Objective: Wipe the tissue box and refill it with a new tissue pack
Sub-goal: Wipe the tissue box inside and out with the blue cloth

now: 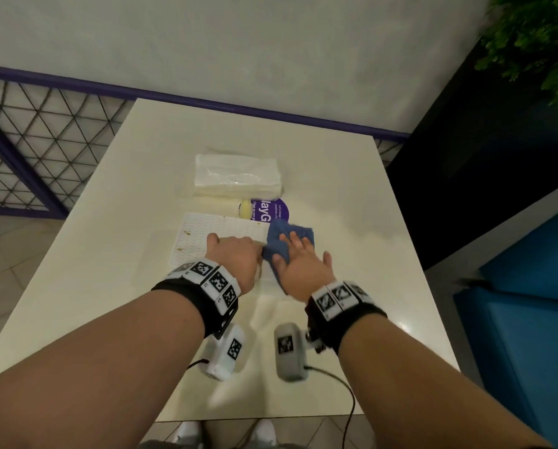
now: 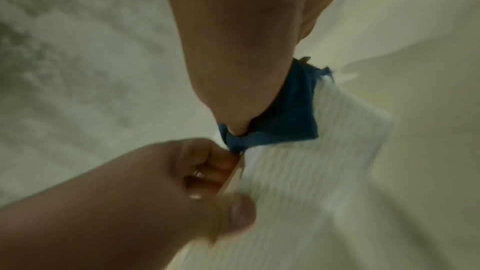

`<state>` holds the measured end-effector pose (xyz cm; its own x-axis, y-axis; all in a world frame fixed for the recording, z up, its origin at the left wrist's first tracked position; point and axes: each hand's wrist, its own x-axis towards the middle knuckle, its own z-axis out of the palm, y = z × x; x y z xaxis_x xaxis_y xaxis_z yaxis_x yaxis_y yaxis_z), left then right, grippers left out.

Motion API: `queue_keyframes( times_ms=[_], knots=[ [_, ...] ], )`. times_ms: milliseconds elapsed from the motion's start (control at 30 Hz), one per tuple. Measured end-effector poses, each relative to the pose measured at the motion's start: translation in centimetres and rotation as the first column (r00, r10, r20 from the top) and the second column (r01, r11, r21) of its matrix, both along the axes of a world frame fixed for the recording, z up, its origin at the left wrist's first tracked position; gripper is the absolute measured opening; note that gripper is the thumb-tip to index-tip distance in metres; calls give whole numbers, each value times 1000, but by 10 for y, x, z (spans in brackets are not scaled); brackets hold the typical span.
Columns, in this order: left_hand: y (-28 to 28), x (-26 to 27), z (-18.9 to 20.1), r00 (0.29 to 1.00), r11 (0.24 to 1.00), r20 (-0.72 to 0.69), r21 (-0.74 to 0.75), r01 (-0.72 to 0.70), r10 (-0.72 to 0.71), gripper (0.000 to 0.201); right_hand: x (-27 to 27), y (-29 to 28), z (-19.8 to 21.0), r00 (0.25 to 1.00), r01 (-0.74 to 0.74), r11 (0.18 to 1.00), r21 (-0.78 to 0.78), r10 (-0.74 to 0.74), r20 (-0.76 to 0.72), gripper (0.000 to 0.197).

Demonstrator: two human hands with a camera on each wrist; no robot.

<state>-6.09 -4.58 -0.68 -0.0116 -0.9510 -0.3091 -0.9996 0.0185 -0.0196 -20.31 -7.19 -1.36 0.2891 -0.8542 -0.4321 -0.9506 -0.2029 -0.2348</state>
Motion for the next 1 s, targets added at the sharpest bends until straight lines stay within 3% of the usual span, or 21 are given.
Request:
queue_keyframes(
  times_ms=[100, 267, 400, 467, 567, 633, 700, 800, 867, 933, 1000],
  knots=[
    [1, 0, 1, 1000, 1000, 5, 3, 1, -1, 35, 8, -23, 1, 999, 34, 999, -4, -34, -11, 60],
    [3, 0, 1, 999, 1000, -40, -15, 6, -6, 36, 11, 12, 10, 999, -54, 998, -20, 54, 1, 61],
    [9, 1, 14, 988, 988, -22, -20, 150, -150, 31, -4, 42, 37, 992, -126, 992, 6, 126, -33, 41],
    [14, 8, 19, 961, 961, 6, -23, 275, -275, 32, -21, 41, 50, 993, -1, 999, 32, -3, 117, 28],
    [22, 26, 23, 902, 910, 159, -44, 412, -401, 41, -47, 30, 67, 891, 302, 951, 63, -305, 336, 19],
    [26, 37, 24, 916, 919, 179, -103, 381, -360, 49, -57, 23, 77, 793, 436, 898, 55, -412, 449, 18],
    [32, 42, 21, 959, 949, 140, -166, 270, -248, 53, -59, 19, 83, 739, 471, 881, 49, -424, 524, 19],
    [43, 39, 17, 991, 975, 72, -183, 125, -114, 39, -46, 21, 84, 753, 427, 904, -22, -342, 562, 25],
    [44, 36, 12, 998, 992, 40, -116, 49, -45, 58, -26, 28, 77, 801, 325, 943, -68, -237, 549, 27],
    [42, 35, 10, 1000, 996, 25, -92, -11, 14, 64, 2, 40, 57, 897, 125, 988, -88, -75, 435, 34],
    [39, 35, 9, 999, 996, 18, -81, -44, 45, 52, 26, 57, 27, 964, -92, 996, -18, 93, 250, 51]
  ],
)
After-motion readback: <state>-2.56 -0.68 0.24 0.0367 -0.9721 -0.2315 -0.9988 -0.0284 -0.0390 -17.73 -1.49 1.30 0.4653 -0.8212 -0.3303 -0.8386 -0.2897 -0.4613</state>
